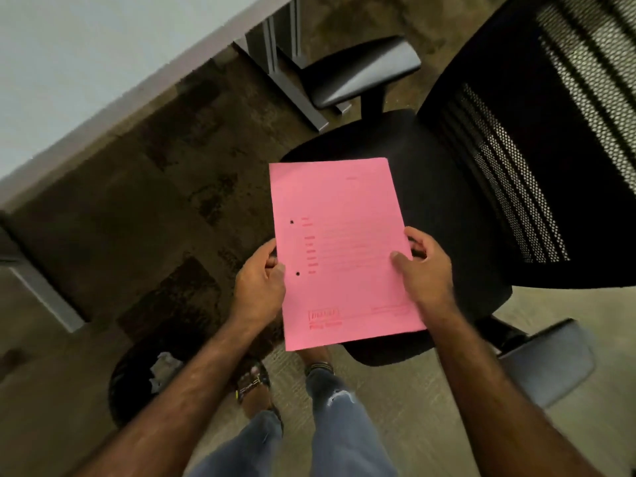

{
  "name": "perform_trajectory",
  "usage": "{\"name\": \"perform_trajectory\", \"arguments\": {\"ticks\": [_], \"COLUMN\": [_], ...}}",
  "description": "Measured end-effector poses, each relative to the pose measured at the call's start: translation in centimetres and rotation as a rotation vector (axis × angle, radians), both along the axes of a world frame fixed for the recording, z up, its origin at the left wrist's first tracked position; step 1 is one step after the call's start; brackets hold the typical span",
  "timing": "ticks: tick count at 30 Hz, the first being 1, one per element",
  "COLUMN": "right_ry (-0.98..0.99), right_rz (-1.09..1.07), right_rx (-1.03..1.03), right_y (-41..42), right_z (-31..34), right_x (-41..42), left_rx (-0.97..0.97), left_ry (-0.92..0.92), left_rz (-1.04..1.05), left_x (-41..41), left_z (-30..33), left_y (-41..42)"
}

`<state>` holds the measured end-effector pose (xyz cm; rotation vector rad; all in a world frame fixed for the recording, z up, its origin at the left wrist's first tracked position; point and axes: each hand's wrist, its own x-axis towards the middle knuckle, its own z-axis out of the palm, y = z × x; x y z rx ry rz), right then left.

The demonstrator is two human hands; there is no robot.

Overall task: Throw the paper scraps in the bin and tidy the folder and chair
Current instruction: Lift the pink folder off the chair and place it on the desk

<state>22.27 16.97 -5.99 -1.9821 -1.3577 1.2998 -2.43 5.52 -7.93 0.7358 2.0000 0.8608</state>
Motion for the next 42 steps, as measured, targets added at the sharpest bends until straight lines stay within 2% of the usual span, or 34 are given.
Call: {"name": "perform_trajectory", "arguments": {"ticks": [8, 20, 28, 42], "right_ry": [0.137, 0.368, 0.462, 0.551], "right_rz": [0.04, 0.152, 0.256, 0.496], "right_rx": [0.055, 0.133, 0.113, 0.08], "right_y": [-3.2, -2.3, -1.0, 1.8], "right_z": [7.6, 19.8, 23.5, 26.0], "right_x": [-0.8, -3.3, -6.2, -16.1], "left_rx": [0.053, 0.137, 0.151, 0.208], "left_ry": [-0.051, -0.082, -0.022, -0.01], "left_rz": [0.061, 0.154, 0.258, 0.5], "left_x": [-3.2, -5.2, -6.8, -12.7], "left_z": [9.9, 23.6, 27.7, 29.6], "left_y": [-3.8, -6.6, -8.0, -10.6]}}
